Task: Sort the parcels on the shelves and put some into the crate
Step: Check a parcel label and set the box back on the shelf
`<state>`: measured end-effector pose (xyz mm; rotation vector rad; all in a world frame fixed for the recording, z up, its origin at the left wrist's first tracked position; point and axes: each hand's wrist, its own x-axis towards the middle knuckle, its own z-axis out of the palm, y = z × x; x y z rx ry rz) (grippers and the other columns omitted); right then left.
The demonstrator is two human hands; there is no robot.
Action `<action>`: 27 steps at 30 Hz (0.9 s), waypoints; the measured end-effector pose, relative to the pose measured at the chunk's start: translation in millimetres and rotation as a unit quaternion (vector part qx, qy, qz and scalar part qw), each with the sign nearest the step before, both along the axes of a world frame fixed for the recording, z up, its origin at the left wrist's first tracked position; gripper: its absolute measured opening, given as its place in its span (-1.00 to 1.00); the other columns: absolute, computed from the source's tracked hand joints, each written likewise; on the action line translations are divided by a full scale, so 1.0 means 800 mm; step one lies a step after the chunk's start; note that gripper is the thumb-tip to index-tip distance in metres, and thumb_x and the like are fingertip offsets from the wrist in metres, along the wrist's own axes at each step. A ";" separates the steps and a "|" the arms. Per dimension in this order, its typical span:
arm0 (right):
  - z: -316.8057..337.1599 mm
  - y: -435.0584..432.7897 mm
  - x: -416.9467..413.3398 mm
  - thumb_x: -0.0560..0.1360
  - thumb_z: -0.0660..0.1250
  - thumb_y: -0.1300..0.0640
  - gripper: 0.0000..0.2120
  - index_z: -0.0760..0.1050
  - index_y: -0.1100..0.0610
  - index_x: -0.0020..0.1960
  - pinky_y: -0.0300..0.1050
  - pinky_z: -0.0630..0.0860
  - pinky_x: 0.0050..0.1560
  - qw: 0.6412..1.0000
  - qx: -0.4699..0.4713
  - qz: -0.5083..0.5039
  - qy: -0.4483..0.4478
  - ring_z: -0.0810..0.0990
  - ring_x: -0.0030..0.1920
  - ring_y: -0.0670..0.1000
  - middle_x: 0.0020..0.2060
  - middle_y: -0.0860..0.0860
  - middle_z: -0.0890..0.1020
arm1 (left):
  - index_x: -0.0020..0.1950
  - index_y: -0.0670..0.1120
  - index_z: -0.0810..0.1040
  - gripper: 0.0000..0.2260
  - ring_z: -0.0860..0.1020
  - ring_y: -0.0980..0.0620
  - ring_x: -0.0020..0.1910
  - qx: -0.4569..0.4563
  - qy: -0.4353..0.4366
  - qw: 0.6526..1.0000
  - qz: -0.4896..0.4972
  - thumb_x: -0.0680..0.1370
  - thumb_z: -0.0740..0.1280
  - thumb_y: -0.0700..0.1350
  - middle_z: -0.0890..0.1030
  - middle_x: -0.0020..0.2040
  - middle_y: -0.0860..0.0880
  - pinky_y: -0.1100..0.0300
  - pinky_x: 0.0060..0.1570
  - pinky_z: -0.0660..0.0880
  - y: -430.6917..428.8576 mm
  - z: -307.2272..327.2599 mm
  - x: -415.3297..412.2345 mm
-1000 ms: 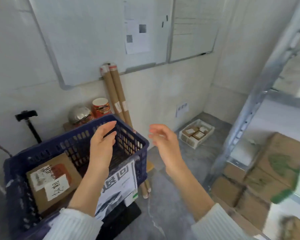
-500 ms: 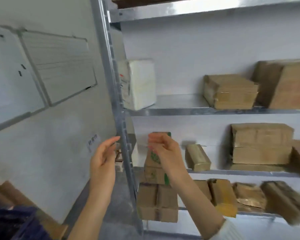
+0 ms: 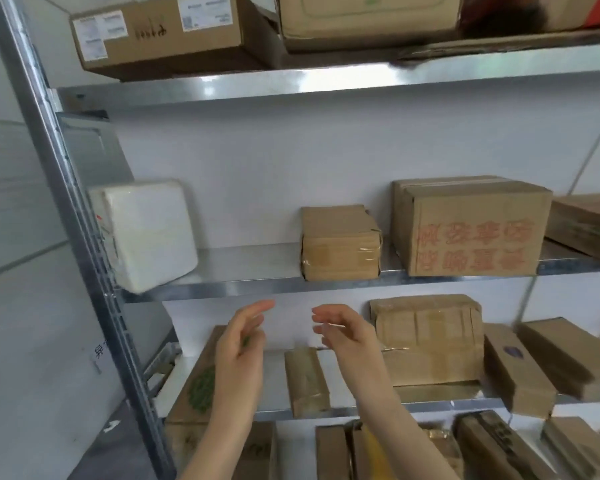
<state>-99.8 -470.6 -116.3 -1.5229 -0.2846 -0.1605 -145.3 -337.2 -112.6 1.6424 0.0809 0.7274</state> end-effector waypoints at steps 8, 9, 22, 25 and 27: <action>0.019 -0.087 0.084 0.54 0.21 0.35 -0.74 0.59 0.08 0.02 -0.42 0.45 -0.06 1.000 0.012 -0.011 0.003 0.57 0.06 -0.06 -0.01 -0.07 0.63 | 0.11 0.04 0.59 -0.61 0.49 0.28 0.15 0.003 -0.021 1.000 -0.004 0.58 0.14 -0.39 0.58 0.18 0.09 0.33 0.08 0.36 -0.071 0.022 0.096; 0.021 -0.091 0.093 0.53 0.21 0.36 -0.74 0.59 0.08 0.03 -0.45 0.44 -0.08 1.000 0.012 -0.016 0.003 0.57 0.05 -0.07 -0.02 -0.08 0.63 | 0.10 0.05 0.59 -0.61 0.49 0.26 0.15 0.007 -0.025 1.000 -0.006 0.58 0.14 -0.39 0.58 0.18 0.08 0.30 0.10 0.35 -0.074 0.025 0.104; 0.044 -0.086 0.178 0.54 0.22 0.32 -0.73 0.58 0.02 0.05 -0.42 0.40 -0.03 0.995 0.019 -0.096 -0.025 0.51 0.04 -0.26 0.05 -0.08 0.59 | 0.16 0.07 0.54 -0.65 0.40 0.10 0.32 0.014 -0.042 0.999 0.004 0.58 0.18 -0.34 0.49 0.29 0.05 0.05 0.38 0.32 -0.055 0.061 0.214; 0.045 -0.082 0.196 0.54 0.23 0.33 -0.75 0.56 0.04 0.06 -0.44 0.42 -0.05 0.992 0.018 -0.124 -0.035 0.53 0.06 -0.19 0.07 -0.02 0.58 | 0.26 0.06 0.50 -0.72 0.41 0.08 0.28 0.010 -0.022 1.000 0.008 0.62 0.19 -0.20 0.47 0.28 0.07 0.12 0.29 0.35 -0.050 0.068 0.236; 0.044 -0.080 0.203 0.54 0.24 0.31 -0.76 0.54 0.04 0.08 -0.36 0.43 0.03 0.989 0.022 -0.142 -0.038 0.53 0.10 -0.12 0.08 -0.01 0.57 | 0.30 0.06 0.47 -0.73 0.42 0.08 0.24 0.026 -0.009 1.000 0.010 0.62 0.20 -0.12 0.44 0.25 0.09 0.10 0.27 0.37 -0.048 0.068 0.248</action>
